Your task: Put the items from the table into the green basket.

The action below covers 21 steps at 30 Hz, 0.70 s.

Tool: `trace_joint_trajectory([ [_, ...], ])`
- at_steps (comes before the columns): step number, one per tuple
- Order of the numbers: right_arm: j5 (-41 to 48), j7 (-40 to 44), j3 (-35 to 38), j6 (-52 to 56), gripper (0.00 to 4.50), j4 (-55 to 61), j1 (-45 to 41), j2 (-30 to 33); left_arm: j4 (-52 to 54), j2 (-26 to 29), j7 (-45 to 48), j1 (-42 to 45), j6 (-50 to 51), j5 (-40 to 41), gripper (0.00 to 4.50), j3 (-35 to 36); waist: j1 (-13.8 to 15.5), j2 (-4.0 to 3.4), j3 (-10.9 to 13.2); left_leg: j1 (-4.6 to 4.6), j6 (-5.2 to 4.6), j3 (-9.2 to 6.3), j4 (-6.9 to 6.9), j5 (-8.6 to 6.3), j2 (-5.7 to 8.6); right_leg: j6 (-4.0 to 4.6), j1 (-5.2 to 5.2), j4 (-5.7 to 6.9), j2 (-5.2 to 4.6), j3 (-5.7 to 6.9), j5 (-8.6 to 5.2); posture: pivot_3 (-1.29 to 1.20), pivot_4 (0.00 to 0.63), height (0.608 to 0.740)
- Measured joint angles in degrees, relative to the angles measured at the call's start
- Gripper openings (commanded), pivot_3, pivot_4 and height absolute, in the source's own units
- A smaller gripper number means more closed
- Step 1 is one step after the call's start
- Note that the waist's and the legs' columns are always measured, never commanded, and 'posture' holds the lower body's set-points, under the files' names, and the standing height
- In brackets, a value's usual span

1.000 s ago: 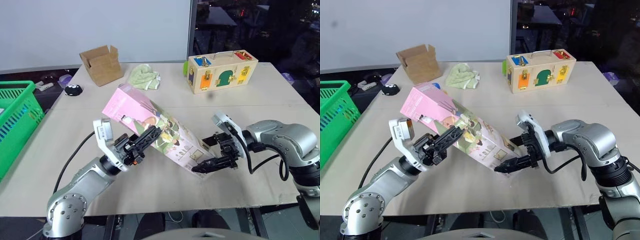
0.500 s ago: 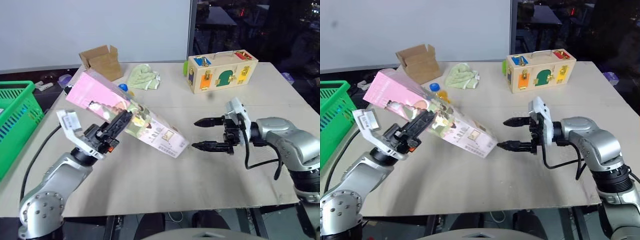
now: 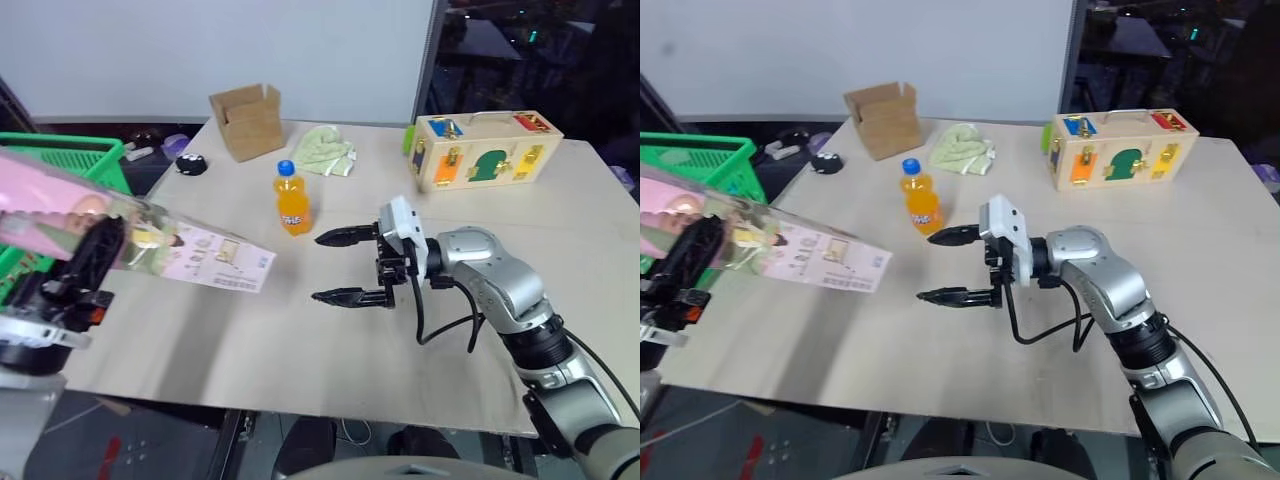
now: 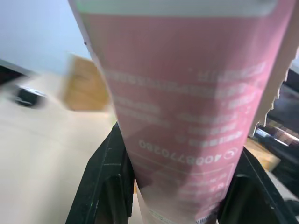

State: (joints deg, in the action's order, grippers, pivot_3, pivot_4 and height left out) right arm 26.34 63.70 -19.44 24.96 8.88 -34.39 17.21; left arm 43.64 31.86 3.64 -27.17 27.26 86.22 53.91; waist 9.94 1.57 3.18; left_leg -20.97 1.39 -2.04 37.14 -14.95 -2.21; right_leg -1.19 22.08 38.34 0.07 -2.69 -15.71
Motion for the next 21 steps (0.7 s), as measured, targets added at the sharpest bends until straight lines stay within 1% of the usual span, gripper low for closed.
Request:
trace_joint_trajectory([
  [4,-0.7,2.4,-1.6,-2.9,4.44,-3.3,-1.2,-2.4,3.3,-2.5,-1.6,-5.6,-2.7,0.1,1.87,4.1,2.4,0.02,0.0,-0.08,0.01,-0.01,0.0,-0.01,-0.02,-0.12,0.02,-0.1,-0.05,0.08,-0.07,0.56,0.0,0.74],
  [6,-1.0,3.1,-2.0,-3.5,4.44,-4.9,-1.9,-3.3,4.1,-2.7,-2.6,-6.8,-4.1,0.0,1.87,4.8,4.4,0.05,0.0,-0.15,0.02,-0.09,0.0,-0.01,-0.02,-0.14,0.09,-0.17,-0.06,0.2,-0.09,0.57,0.0,0.74],
  [7,-1.1,3.3,-2.1,-4.0,4.44,-5.9,-2.6,-4.2,4.4,-2.6,-3.3,-7.4,-5.0,0.0,1.87,5.6,6.0,0.04,0.0,-0.23,0.03,-0.13,0.0,-0.02,-0.03,-0.13,0.11,-0.27,-0.05,0.27,-0.08,0.58,0.0,0.74],
  [9,-1.1,3.1,-2.0,-4.1,4.44,-6.3,-3.2,-5.0,4.4,-2.1,-3.9,-7.5,-5.5,-0.1,1.87,6.6,7.5,0.07,-0.1,-0.36,0.04,-0.13,0.0,-0.02,-0.03,-0.14,0.21,-0.32,-0.07,0.31,-0.08,0.58,0.0,0.74],
  [11,-1.3,1.1,-1.7,-4.1,4.44,-7.4,-4.3,-6.6,3.5,0.8,-4.6,-7.8,-5.9,-0.5,1.87,8.8,9.2,0.28,-0.2,-0.77,0.04,-0.16,0.01,-0.02,-0.05,-0.13,0.65,-0.3,-0.05,0.38,-0.07,0.58,0.0,0.74],
  [16,-3.3,-8.6,1.1,-3.1,4.44,-7.9,-7.0,-11.1,-5.9,11.3,-4.9,-4.5,-6.0,-3.5,1.87,15.7,12.9,0.27,-0.2,-1.2,0.09,-0.12,-0.05,-0.04,-0.08,-0.11,1.12,-0.35,0.01,0.43,-0.04,0.54,0.0,0.74],
  [18,-3.3,-11.7,2.0,-1.8,4.44,-7.5,-7.3,-12.5,-11.4,15.9,-4.1,-2.4,-5.6,-6.5,1.87,17.3,13.7,0.28,-0.2,-1.37,0.15,-0.11,-0.05,-0.07,-0.08,-0.12,1.26,-0.38,-0.01,0.47,-0.05,0.52,0.0,0.74],
  [20,-3.3,-15.6,2.5,0.5,4.44,-6.9,-7.5,-14.0,-19.0,21.6,-2.2,0.2,-4.8,-10.9,1.87,17.6,14.4,0.33,-0.3,-1.6,0.18,-0.15,-0.03,-0.05,-0.09,-0.12,1.47,-0.36,0.03,0.55,-0.04,0.5,0.0,0.74],
  [21,-3.4,-18.1,2.6,2.2,4.44,-6.0,-7.6,-14.8,-24.6,25.3,-0.8,2.6,-4.2,-14.1,1.87,17.5,14.5,0.32,-0.3,-1.66,0.2,-0.15,-0.03,-0.04,-0.09,-0.12,1.52,-0.34,0.02,0.56,-0.04,0.48,0.0,0.74],
])
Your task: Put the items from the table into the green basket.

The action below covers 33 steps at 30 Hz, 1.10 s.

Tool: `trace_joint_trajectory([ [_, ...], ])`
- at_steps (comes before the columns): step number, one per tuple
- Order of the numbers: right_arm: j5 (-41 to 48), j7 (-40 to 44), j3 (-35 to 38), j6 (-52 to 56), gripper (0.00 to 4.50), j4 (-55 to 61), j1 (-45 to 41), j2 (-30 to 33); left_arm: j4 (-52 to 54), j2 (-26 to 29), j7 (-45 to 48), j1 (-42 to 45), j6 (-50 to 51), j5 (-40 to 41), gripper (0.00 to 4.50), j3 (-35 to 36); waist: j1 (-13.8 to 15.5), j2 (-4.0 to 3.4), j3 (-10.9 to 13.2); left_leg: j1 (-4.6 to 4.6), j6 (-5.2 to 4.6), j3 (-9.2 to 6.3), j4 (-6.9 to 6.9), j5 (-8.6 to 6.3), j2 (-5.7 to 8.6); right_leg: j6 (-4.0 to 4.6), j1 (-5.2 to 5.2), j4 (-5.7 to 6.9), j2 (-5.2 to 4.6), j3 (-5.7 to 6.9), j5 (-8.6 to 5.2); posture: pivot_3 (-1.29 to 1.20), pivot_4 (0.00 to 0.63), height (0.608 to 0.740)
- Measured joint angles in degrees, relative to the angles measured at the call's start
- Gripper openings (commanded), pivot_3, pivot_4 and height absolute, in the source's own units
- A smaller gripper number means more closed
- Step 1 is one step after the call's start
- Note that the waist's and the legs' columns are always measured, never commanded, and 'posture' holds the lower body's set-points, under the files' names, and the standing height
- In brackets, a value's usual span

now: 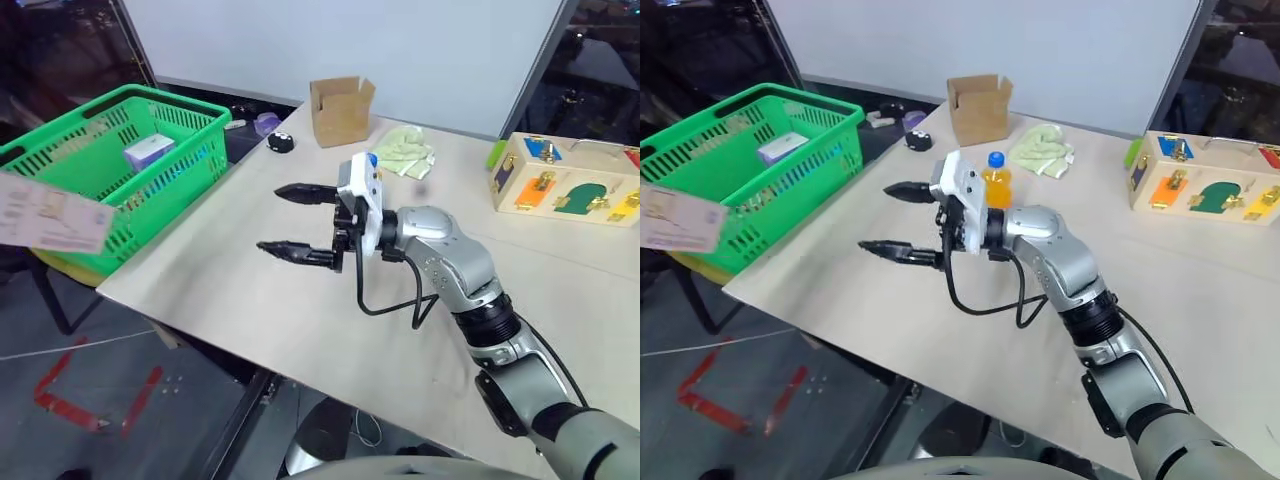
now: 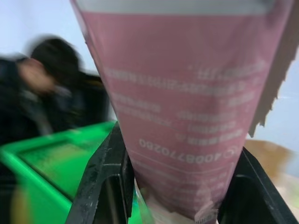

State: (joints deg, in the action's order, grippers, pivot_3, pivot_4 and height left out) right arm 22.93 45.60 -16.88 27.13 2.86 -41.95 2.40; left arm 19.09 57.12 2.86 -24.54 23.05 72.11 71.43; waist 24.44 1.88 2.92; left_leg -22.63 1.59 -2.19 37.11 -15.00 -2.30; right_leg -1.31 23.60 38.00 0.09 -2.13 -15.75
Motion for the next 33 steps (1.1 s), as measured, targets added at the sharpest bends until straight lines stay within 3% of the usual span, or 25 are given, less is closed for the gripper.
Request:
trace_joint_trajectory([
  [8,0.7,-9.8,2.3,6.8,4.44,5.3,-2.6,-3.7,-28.8,15.7,11.0,14.9,-1.8,-18.9,1.87,-7.2,-1.0,0.02,0.0,-0.12,0.09,0.02,-0.02,-0.03,-0.04,-0.04,0.09,-0.04,-0.02,0.15,0.02,0.42,0.0,0.74],
  [13,0.8,-13.3,3.9,8.4,4.44,6.8,-4.8,-4.1,-47.4,23.1,19.1,33.4,-7.4,-25.7,1.87,-22.1,-2.3,0.27,-0.1,-0.19,0.13,-0.09,0.0,-0.01,-0.1,-0.19,0.08,0.0,-0.02,0.45,0.12,0.39,0.0,0.74],
  [15,0.2,-13.8,3.9,8.4,4.44,7.2,-5.0,-3.9,-54.6,24.6,23.0,45.2,-10.4,-28.7,1.87,-30.7,-3.0,0.36,-0.2,-0.19,0.14,-0.12,0.0,0.0,-0.1,-0.07,0.06,0.02,-0.01,0.49,0.22,0.39,0.0,0.74],
  [20,-0.9,-14.2,3.7,7.8,4.44,7.2,-5.2,-3.1,-69.3,23.1,29.2,67.7,-14.8,-37.9,1.87,-44.6,-4.6,0.41,-0.2,-0.18,0.16,-0.16,0.03,0.03,-0.09,0.01,0.02,0.18,0.03,0.51,0.28,0.37,0.0,0.74],
  [25,-1.4,-14.0,3.7,7.5,4.44,7.3,-5.3,-2.7,-80.9,20.2,28.5,74.1,-19.7,-47.6,1.87,-50.2,-7.6,0.44,-0.2,-0.11,0.17,-0.21,0.1,0.05,-0.09,0.03,0.07,0.59,0.01,0.5,0.29,0.33,0.0,0.74],
  [28,-1.6,-13.6,3.7,7.1,4.5,7.3,-5.3,-2.4,-86.2,18.7,26.6,72.3,-22.4,-50.2,2.78,-49.6,-9.7,0.47,-0.2,-0.05,0.17,-0.24,0.16,0.05,-0.09,0.04,0.08,0.83,-0.01,0.5,0.29,0.31,0.0,0.74],
  [31,-2.0,-13.3,3.7,6.4,4.5,7.3,-5.3,-1.8,-89.7,17.2,26.5,70.1,-23.0,-50.5,4.17,-47.5,-11.9,0.67,-0.4,-0.04,0.28,-0.41,0.17,0.12,-0.09,0.05,0.07,0.9,0.02,0.6,0.3,0.3,0.0,0.74],
  [32,-2.0,-13.1,3.7,6.2,4.5,7.4,-5.3,-1.7,-90.4,17.0,26.3,69.2,-22.9,-50.7,4.44,-46.9,-12.7,0.72,-0.4,-0.04,0.3,-0.48,0.17,0.13,-0.09,0.06,0.05,0.9,0.01,0.64,0.3,0.3,0.0,0.74],
  [33,-2.1,-12.9,3.6,6.2,4.5,7.4,-5.3,-1.4,-90.6,16.8,26.6,68.7,-22.9,-50.6,4.44,-46.2,-13.2,0.81,-0.4,-0.05,0.33,-0.53,0.18,0.15,-0.09,0.06,0.04,0.91,0.02,0.67,0.3,0.3,0.0,0.74],
])
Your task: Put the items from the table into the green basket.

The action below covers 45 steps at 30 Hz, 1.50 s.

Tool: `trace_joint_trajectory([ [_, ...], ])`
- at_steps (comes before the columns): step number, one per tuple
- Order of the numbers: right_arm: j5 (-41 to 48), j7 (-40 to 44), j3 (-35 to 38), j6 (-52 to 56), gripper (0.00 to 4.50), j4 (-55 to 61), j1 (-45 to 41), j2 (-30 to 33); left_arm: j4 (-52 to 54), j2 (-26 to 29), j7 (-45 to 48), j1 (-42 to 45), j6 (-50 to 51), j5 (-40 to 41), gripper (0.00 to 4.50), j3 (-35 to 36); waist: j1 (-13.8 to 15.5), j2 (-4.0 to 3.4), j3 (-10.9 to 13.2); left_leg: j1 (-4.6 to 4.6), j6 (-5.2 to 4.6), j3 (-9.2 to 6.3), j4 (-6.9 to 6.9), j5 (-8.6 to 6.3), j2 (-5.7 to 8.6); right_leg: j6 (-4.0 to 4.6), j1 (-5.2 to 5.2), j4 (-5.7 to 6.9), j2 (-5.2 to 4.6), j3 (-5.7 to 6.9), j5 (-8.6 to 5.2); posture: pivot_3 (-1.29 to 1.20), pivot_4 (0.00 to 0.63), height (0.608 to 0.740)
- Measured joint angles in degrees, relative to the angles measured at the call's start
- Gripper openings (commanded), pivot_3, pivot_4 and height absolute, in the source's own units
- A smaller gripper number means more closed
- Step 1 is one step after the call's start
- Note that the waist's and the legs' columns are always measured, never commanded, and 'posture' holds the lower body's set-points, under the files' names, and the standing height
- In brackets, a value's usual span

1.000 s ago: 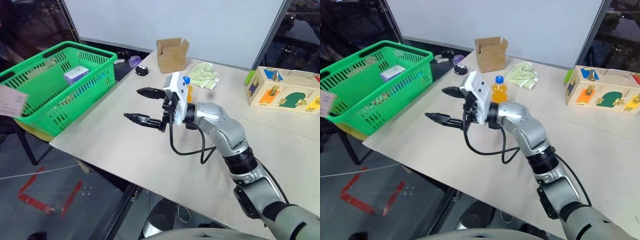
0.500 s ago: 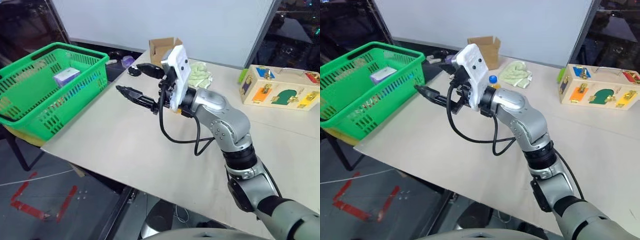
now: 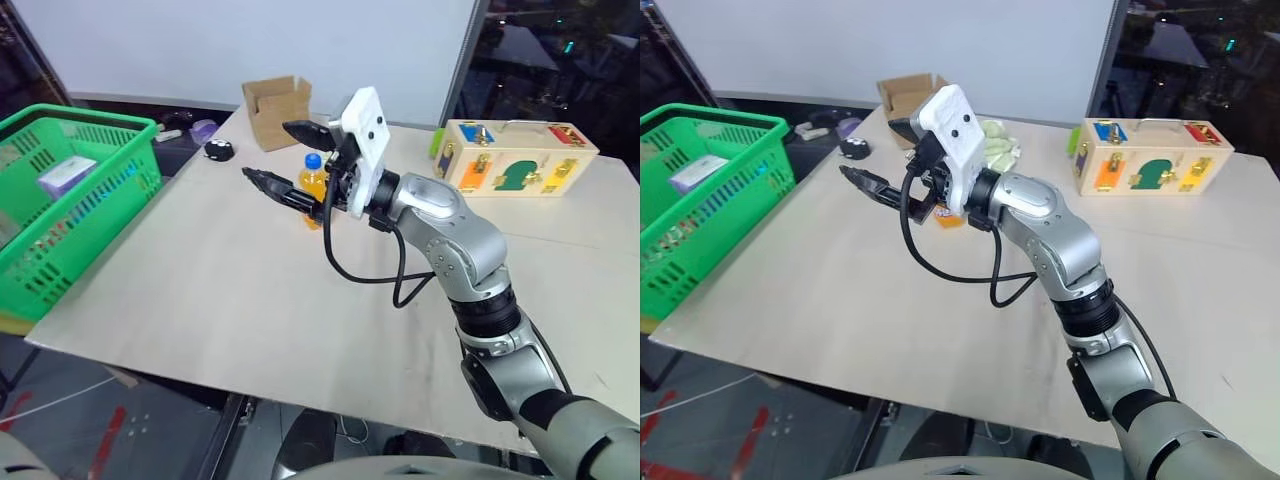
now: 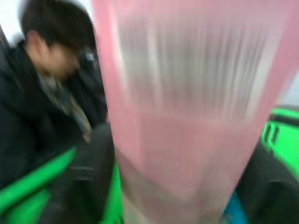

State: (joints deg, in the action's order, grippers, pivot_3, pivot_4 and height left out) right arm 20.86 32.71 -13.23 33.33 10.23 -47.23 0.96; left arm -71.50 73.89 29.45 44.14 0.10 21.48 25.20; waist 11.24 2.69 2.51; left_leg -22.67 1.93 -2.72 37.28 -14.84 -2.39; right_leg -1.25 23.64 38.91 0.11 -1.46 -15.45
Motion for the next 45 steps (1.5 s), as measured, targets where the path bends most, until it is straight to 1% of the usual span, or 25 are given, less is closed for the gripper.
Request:
trace_joint_trajectory([
  [1,-0.1,0.2,0.0,-0.1,4.5,0.0,0.0,0.1,0.3,0.0,0.9,-0.7,0.0,0.3,4.44,1.4,-0.9,0.08,0.0,0.0,0.03,-0.05,0.0,0.02,0.0,0.01,-0.03,0.0,-0.01,0.03,0.01,0.3,0.0,0.74],
  [3,-0.1,0.5,0.0,-0.2,4.5,0.0,0.0,0.3,1.4,0.0,2.2,-1.6,0.2,1.3,4.44,3.0,-1.5,0.08,0.0,0.01,0.04,-0.05,0.0,0.03,0.01,0.02,-0.04,0.02,-0.02,0.03,0.01,0.3,0.0,0.74],
  [6,-0.2,0.7,0.0,-0.6,4.5,-0.1,0.0,0.7,8.0,-0.1,5.9,-7.0,2.8,3.9,4.44,7.7,-2.9,0.08,0.0,0.01,0.05,-0.09,0.0,0.04,0.01,0.03,-0.04,0.05,-0.04,0.04,0.02,0.31,0.0,0.74],
  [8,-0.2,0.7,0.0,-0.8,4.5,-0.1,0.0,0.8,10.1,-0.4,7.2,-8.0,4.1,4.8,4.44,8.5,-3.2,0.08,0.0,0.03,0.06,-0.11,0.0,0.04,0.01,0.04,-0.04,0.08,-0.04,0.04,0.02,0.31,0.0,0.74],
  [9,-0.2,0.8,0.0,-1.1,4.5,0.0,0.1,1.0,17.8,-1.2,8.7,-14.3,8.4,7.1,4.44,11.7,-3.8,0.02,0.0,0.05,0.05,-0.11,-0.05,0.04,0.01,0.05,-0.06,0.05,-0.05,0.01,0.03,0.3,0.0,0.74],
  [10,-0.3,0.9,0.0,-1.2,4.5,-0.2,0.1,1.5,29.4,-4.4,11.1,-21.3,13.9,9.6,4.44,13.7,-4.0,-0.12,0.0,0.08,0.06,-0.11,-0.06,0.05,0.1,0.06,-0.1,0.11,-0.23,0.03,0.02,0.29,0.0,0.74],
  [11,-0.4,1.0,-0.1,-1.2,4.5,-0.3,0.2,1.9,36.3,-6.1,11.1,-25.5,16.9,10.2,4.44,14.5,-4.1,-0.11,0.0,0.07,0.07,-0.13,-0.05,0.05,0.08,0.06,-0.09,0.08,-0.22,0.02,0.03,0.29,0.0,0.74],
  [12,-0.6,1.2,-0.1,-1.3,4.5,-0.3,0.3,2.4,43.2,-8.4,8.9,-28.9,20.2,10.2,4.44,15.0,-4.2,-0.1,0.0,0.1,0.07,-0.13,-0.05,0.05,0.08,0.06,-0.1,0.09,-0.21,0.0,0.03,0.28,0.0,0.74],
  [13,-0.8,1.3,-0.1,-1.4,4.5,-0.3,0.3,2.8,45.6,-9.2,7.0,-29.7,21.7,10.0,4.44,15.3,-4.2,-0.08,0.0,0.1,0.07,-0.15,-0.04,0.05,0.08,0.07,-0.1,0.11,-0.16,0.01,0.03,0.28,0.0,0.74],
  [15,-1.2,1.3,-0.1,-1.7,4.5,-0.3,0.4,3.2,47.3,-9.7,2.6,-30.6,23.5,8.8,4.44,17.2,-4.4,-0.06,0.0,0.19,0.07,-0.16,-0.05,0.05,0.06,0.1,-0.1,0.15,-0.08,-0.01,0.05,0.27,0.0,0.74],
  [16,-1.4,1.2,0.0,-1.8,4.5,-0.3,0.7,3.4,46.1,-9.7,-2.0,-30.4,23.5,6.9,4.44,18.9,-4.6,-0.11,0.0,0.26,0.06,-0.14,-0.08,0.06,0.07,0.1,-0.11,0.21,-0.06,-0.05,0.05,0.27,0.0,0.74],
  [21,-1.4,1.2,0.0,-1.8,4.5,-0.2,1.2,4.1,39.5,-9.8,-9.4,-29.4,22.7,3.7,4.44,21.8,-4.8,-0.13,0.0,0.31,0.06,-0.16,-0.09,0.06,0.06,0.11,-0.12,0.3,-0.03,-0.04,0.04,0.27,0.0,0.74],
  [23,-1.4,1.4,0.0,-1.8,4.5,-0.1,1.3,4.2,37.0,-9.6,-11.5,-28.0,24.3,3.6,4.44,23.4,-4.7,-0.1,0.0,0.31,0.06,-0.16,-0.05,0.06,0.07,0.11,-0.17,0.29,-0.05,-0.03,0.05,0.28,0.0,0.74],
  [28,-1.4,1.7,0.0,-1.8,4.5,0.0,1.4,4.4,38.5,-8.2,-7.9,-31.4,35.8,5.3,4.44,24.2,-4.8,-0.11,0.0,0.54,0.07,-0.13,-0.06,0.06,0.11,0.11,-0.36,0.27,-0.1,-0.04,0.04,0.28,0.0,0.74],
  [31,-1.3,1.7,0.0,-1.7,4.5,0.1,1.6,4.3,46.6,-10.5,-5.1,-34.7,35.9,5.8,4.44,24.6,-4.8,-0.1,0.0,0.58,0.08,-0.16,-0.07,0.07,0.08,0.12,-0.39,0.28,-0.1,-0.03,0.04,0.28,0.0,0.74],
  [32,-1.3,1.7,0.0,-1.7,4.5,0.1,1.6,4.3,47.2,-10.6,-4.8,-34.7,35.9,5.9,4.44,24.6,-4.8,-0.1,0.0,0.6,0.09,-0.16,-0.07,0.07,0.08,0.13,-0.39,0.3,-0.09,-0.04,0.04,0.28,0.0,0.74],
  [35,-1.4,1.7,0.0,-1.7,4.5,0.1,2.0,4.4,56.7,-13.9,-2.5,-33.7,38.9,10.8,4.44,25.8,-4.5,-0.1,0.0,0.64,0.1,-0.15,-0.07,0.08,0.09,0.12,-0.47,0.3,-0.12,-0.05,0.04,0.26,0.0,0.74],
  [36,-1.4,1.7,0.0,-1.7,4.5,0.2,2.3,4.5,61.6,-15.1,-1.5,-33.1,40.7,13.0,4.44,25.0,-4.4,-0.1,0.0,0.69,0.1,-0.15,-0.07,0.08,0.1,0.12,-0.52,0.29,-0.12,-0.07,0.04,0.25,0.0,0.74],
  [38,-1.4,1.7,0.0,-1.7,4.5,0.2,2.4,4.6,63.4,-15.3,-1.1,-33.1,41.2,13.8,4.44,24.2,-4.3,-0.1,0.0,0.72,0.1,-0.14,-0.06,0.08,0.1,0.12,-0.56,0.29,-0.12,-0.07,0.04,0.24,0.0,0.74],
  [39,-1.4,1.8,0.0,-1.7,4.5,0.5,2.8,5.2,66.9,-16.1,-0.8,-32.0,42.7,15.4,4.44,22.1,-4.2,-0.12,0.0,0.76,0.1,-0.15,-0.06,0.08,0.1,0.12,-0.62,0.26,-0.12,-0.07,0.04,0.22,0.0,0.74],
  [40,-1.4,2.1,0.1,-1.7,4.5,1.1,3.8,6.8,72.0,-18.4,-1.2,-28.7,45.6,18.1,4.44,17.8,-4.2,-0.14,0.0,0.78,0.1,-0.15,-0.06,0.08,0.11,0.12,-0.64,0.26,-0.12,-0.07,0.04,0.21,0.0,0.74],
  [41,-1.4,2.2,0.1,-1.5,4.5,1.2,4.3,7.1,73.9,-19.0,-1.3,-28.1,46.3,18.8,4.44,15.6,-4.1,-0.14,0.0,0.9,0.1,-0.19,-0.04,0.08,0.13,0.12,-0.86,0.16,-0.12,-0.05,0.04,0.18,0.0,0.74],
  [42,-1.4,2.5,0.3,-0.9,4.5,2.0,5.1,8.4,76.4,-20.0,-2.7,-25.9,46.5,17.4,4.44,9.0,-4.3,-0.19,0.0,0.96,0.1,-0.15,-0.04,0.08,0.15,0.11,-0.91,0.16,-0.11,-0.12,0.05,0.16,0.0,0.74],
  [43,-1.0,3.2,0.5,-0.2,4.5,3.1,5.9,10.1,77.0,-21.0,-3.2,-23.9,47.1,16.3,4.44,4.6,-4.6,-0.21,0.0,0.96,0.09,-0.14,-0.04,0.08,0.15,0.11,-0.91,0.15,-0.1,-0.13,0.05,0.15,0.0,0.74],
  [45,-0.2,4.2,0.8,1.5,4.5,4.8,7.2,12.5,76.7,-22.0,-1.7,-21.4,47.9,15.6,4.44,-1.6,-5.0,-0.2,0.0,0.94,0.09,-0.15,-0.04,0.09,0.15,0.11,-0.91,0.13,-0.09,-0.11,0.05,0.1,0.0,0.74],
])
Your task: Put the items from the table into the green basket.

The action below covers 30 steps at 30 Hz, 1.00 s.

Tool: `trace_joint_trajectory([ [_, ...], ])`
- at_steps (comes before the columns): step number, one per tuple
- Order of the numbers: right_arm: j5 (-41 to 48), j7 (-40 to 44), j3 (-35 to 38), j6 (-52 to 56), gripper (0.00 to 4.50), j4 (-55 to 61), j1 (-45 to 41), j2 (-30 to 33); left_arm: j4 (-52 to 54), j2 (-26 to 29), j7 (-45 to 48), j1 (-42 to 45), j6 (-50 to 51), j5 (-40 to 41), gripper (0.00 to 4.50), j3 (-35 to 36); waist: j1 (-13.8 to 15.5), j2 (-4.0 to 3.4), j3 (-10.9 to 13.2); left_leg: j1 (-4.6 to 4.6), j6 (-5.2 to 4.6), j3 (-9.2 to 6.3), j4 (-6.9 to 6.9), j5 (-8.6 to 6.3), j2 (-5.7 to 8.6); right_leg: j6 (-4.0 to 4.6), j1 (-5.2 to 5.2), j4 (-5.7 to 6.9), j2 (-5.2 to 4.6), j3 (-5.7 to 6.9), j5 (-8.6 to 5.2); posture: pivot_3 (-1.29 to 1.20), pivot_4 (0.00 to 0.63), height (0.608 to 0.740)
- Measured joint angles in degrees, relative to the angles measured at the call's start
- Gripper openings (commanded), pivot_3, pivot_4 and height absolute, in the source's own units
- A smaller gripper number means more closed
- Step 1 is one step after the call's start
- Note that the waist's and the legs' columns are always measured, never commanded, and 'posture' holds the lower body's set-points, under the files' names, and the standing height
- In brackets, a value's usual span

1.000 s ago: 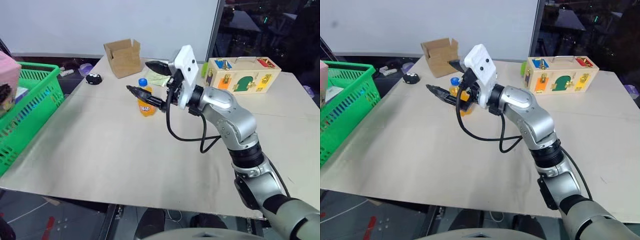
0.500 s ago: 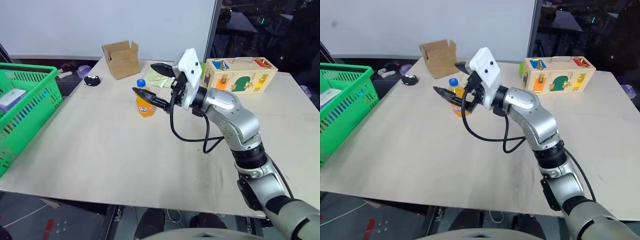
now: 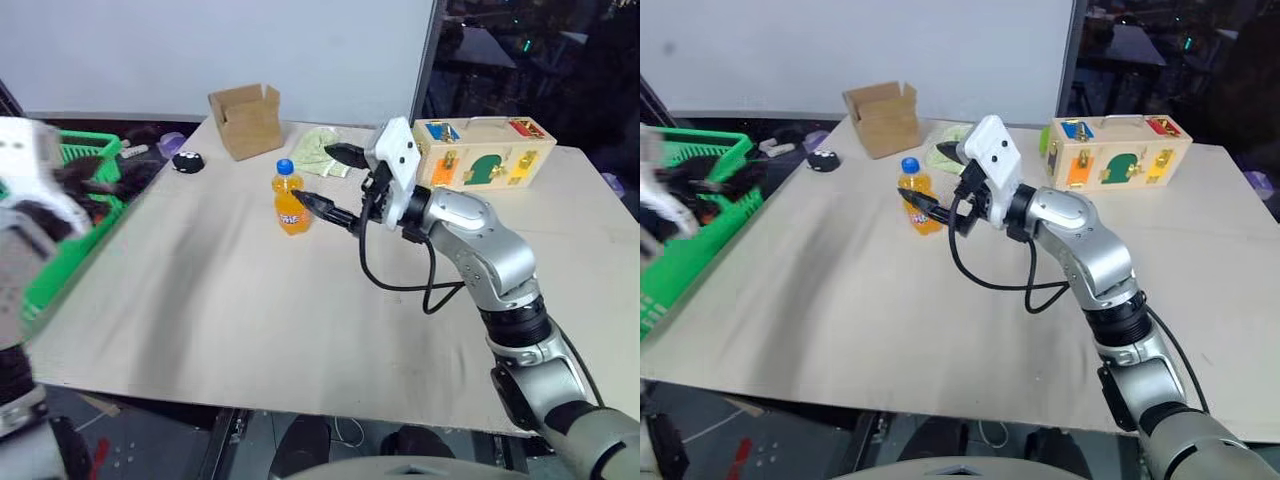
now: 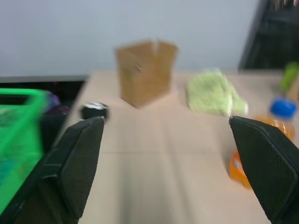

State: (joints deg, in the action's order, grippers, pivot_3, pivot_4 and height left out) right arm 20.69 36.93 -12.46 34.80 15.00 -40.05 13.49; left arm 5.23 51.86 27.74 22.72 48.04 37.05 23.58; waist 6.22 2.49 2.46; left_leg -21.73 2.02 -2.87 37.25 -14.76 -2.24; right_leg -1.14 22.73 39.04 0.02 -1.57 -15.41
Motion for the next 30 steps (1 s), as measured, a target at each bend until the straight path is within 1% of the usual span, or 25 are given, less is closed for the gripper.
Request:
trace_joint_trajectory([
  [3,0.4,0.6,0.0,3.2,4.5,3.1,2.4,3.8,-2.9,-2.4,1.4,3.8,-0.9,-3.4,4.44,-8.1,-1.5,-0.04,0.0,-0.03,-0.01,0.04,0.02,0.0,0.01,0.0,0.01,-0.06,0.0,-0.06,0.0,0.07,0.0,0.74],
  [7,-0.1,-0.2,0.1,6.4,4.5,5.8,5.9,8.2,-8.5,-4.6,4.5,7.0,-5.3,-8.3,4.44,-14.4,-4.1,-0.17,0.0,-0.02,-0.01,0.03,0.0,0.0,0.0,0.0,0.03,-0.07,0.03,-0.08,0.0,0.0,0.0,0.74],
  [11,-0.2,-1.7,0.3,8.6,4.5,8.7,7.4,9.7,-15.7,-8.7,7.6,8.6,-10.2,-12.7,4.44,-19.4,-6.7,-0.39,0.0,-0.04,-0.02,0.04,0.03,0.0,0.0,0.0,0.03,-0.09,0.03,-0.11,0.0,-0.05,0.0,0.74],
  [13,-0.2,-2.4,0.3,8.9,4.5,9.4,7.4,9.8,-17.7,-9.5,8.6,8.7,-11.2,-13.7,4.44,-20.1,-8.1,-0.38,0.0,-0.04,-0.03,0.04,0.05,0.0,0.0,-0.01,0.03,-0.08,0.04,-0.14,0.0,-0.07,0.0,0.74],
  [18,0.0,-4.2,0.4,10.5,4.5,12.0,7.9,9.8,-22.6,-11.2,9.7,11.7,-14.4,-17.4,4.44,-20.9,-9.8,-0.39,-0.1,-0.04,-0.03,0.03,0.07,0.0,0.0,-0.02,0.03,-0.08,0.02,-0.14,0.0,-0.1,0.0,0.74],
  [27,0.7,-3.4,0.6,11.4,4.5,14.0,10.2,13.1,-27.8,-13.0,9.4,13.1,-17.0,-21.7,4.44,-20.9,-11.4,-0.41,-0.1,-0.06,-0.04,-0.01,0.09,0.0,0.0,-0.03,0.03,-0.07,0.0,-0.12,0.0,-0.11,0.0,0.74],
  [30,0.8,-3.4,0.7,11.4,4.5,14.0,10.2,13.1,-29.1,-13.5,9.1,13.2,-17.7,-22.8,4.44,-20.9,-11.8,-0.41,-0.1,-0.06,-0.03,-0.02,0.09,0.0,0.0,-0.03,0.02,-0.07,0.0,-0.13,0.0,-0.1,0.0,0.74],
])
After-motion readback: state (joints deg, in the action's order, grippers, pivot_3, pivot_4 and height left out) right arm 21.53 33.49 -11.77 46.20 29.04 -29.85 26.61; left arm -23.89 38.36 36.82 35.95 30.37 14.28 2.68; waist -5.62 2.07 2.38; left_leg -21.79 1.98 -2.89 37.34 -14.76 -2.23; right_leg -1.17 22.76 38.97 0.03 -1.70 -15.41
